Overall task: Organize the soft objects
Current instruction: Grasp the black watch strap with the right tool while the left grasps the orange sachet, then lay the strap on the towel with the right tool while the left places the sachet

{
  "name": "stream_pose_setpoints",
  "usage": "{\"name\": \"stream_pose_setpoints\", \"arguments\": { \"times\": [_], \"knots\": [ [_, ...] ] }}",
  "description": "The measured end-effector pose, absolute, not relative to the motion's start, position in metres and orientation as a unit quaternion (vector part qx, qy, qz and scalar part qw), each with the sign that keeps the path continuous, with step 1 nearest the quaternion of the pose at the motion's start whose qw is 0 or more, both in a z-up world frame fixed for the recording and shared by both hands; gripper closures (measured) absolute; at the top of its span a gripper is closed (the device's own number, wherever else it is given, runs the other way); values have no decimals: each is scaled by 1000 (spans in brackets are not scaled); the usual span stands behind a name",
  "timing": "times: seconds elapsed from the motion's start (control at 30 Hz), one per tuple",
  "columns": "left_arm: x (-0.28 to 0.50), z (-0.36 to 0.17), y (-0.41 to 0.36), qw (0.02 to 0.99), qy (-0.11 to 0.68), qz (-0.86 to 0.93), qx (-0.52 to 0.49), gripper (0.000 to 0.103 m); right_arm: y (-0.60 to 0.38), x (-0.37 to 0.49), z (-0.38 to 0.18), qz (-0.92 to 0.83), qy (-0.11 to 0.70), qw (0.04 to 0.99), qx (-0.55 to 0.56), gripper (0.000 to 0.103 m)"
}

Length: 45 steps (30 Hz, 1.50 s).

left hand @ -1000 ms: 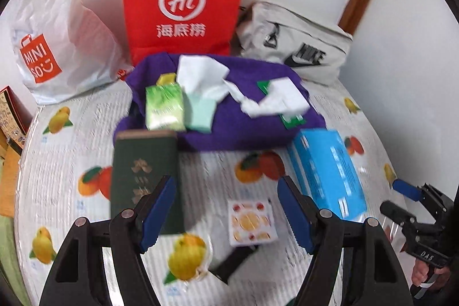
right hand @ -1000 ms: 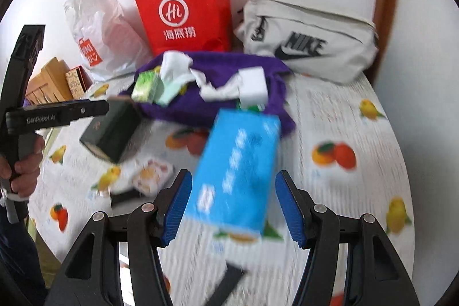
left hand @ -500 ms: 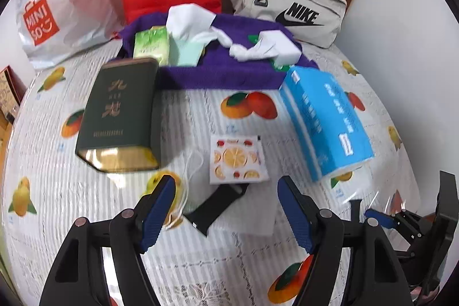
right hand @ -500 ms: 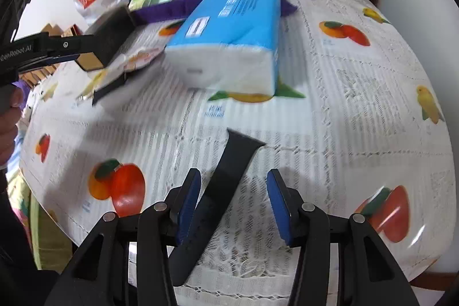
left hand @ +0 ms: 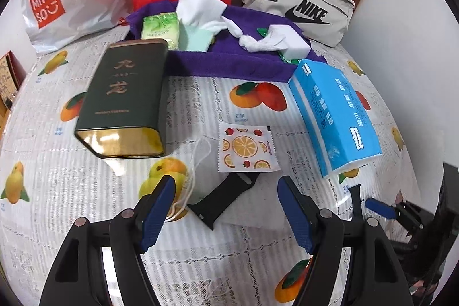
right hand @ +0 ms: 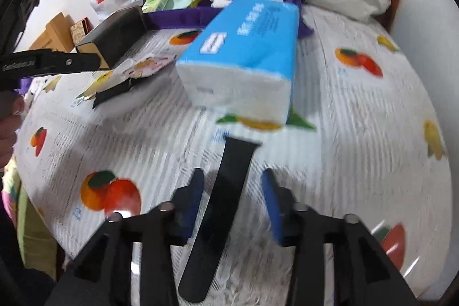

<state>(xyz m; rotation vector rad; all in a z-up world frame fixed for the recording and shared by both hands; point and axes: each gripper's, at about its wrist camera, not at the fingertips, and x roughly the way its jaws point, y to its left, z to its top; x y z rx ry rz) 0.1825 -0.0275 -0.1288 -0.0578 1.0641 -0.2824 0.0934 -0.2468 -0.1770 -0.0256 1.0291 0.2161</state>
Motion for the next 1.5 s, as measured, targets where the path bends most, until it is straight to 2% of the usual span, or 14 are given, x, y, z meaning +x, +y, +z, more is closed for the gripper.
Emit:
{"name": "stream_pose_setpoints", "arguments": {
  "times": [0.13,0.23,0.27,0.57,0.7,0.8,1.27,1.37,1.5],
  "knots": [
    [192,-137,-41,845,512,-152,-27,31,-236,86,-181,83,475,875,-39,60],
    [202,-144,-57,840,518,-160,-10,31,-231,91,-181,83,461,882,-43,72],
    [205,-146,-62,839,520,-160,-2,31,-231,93,-181,84,460,883,-43,80],
    [225,-169,-84,835,529,-146,37,31,-241,99,-177,113,464,878,-16,81],
    [226,-168,-87,844,514,-139,59,57,-244,100,-171,116,462,879,-11,81],
    [227,-166,-86,843,513,-149,55,61,-246,99,-164,121,458,881,-3,81],
    [209,-122,-59,865,473,-165,15,62,-239,93,-131,136,434,891,-4,82],
    [205,-109,-46,872,463,-161,1,62,-239,96,-124,142,434,890,-4,99],
    [202,-102,-22,876,458,-147,-19,62,-238,102,-120,150,437,887,-4,99]
  ]
}}
